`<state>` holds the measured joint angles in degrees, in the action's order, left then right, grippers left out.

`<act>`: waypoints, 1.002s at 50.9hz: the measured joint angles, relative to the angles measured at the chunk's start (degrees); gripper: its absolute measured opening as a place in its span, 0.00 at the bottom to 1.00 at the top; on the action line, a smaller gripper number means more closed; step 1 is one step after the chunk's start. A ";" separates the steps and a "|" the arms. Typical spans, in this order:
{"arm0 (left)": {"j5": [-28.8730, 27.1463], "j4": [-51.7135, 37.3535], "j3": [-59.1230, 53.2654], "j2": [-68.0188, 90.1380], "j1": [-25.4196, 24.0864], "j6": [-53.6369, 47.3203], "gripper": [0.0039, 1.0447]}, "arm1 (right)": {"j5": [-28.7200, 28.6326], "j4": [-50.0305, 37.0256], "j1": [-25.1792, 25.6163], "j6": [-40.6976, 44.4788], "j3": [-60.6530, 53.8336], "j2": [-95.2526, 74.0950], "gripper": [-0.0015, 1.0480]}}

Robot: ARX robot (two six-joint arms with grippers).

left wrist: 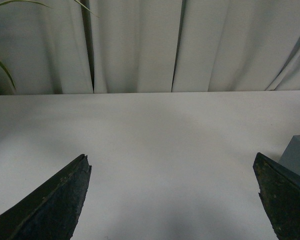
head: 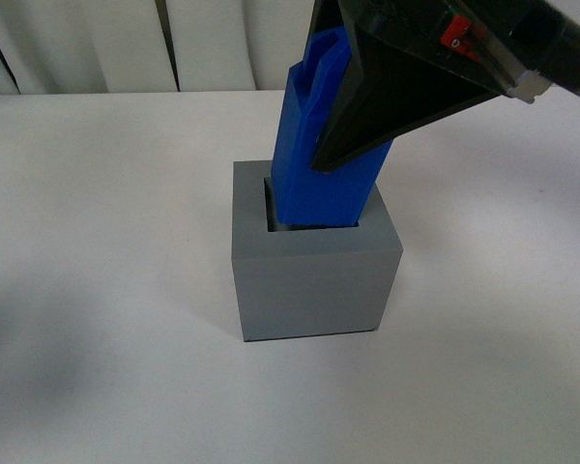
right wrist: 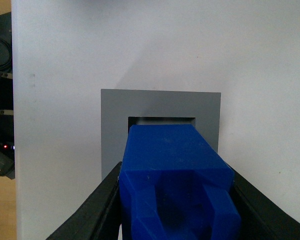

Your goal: Insert blue part into gray base

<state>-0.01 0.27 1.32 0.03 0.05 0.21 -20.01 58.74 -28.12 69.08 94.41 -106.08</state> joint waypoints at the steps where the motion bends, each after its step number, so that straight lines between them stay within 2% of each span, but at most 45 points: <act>1: 0.00 0.00 0.00 0.00 0.00 0.00 0.94 | 0.00 0.00 0.00 0.02 -0.11 0.00 0.46; 29: 0.00 0.00 0.00 0.00 0.00 0.00 0.94 | 1.03 0.11 -0.31 0.70 -1.49 -0.74 0.46; 32: 0.00 0.00 0.00 0.00 0.00 0.02 0.94 | 1.01 0.00 -0.31 0.70 -1.49 -0.79 0.53; 43: 0.02 0.00 0.00 0.00 0.00 0.00 0.94 | -3.15 -0.20 0.46 -1.01 -0.33 -0.96 0.93; 51: 0.00 0.00 0.00 0.00 0.00 0.00 0.94 | -9.09 -2.08 3.87 -4.17 1.36 -0.09 0.93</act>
<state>-0.01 0.27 1.32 0.03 0.05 0.21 -29.10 56.66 -24.25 64.90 95.77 -106.17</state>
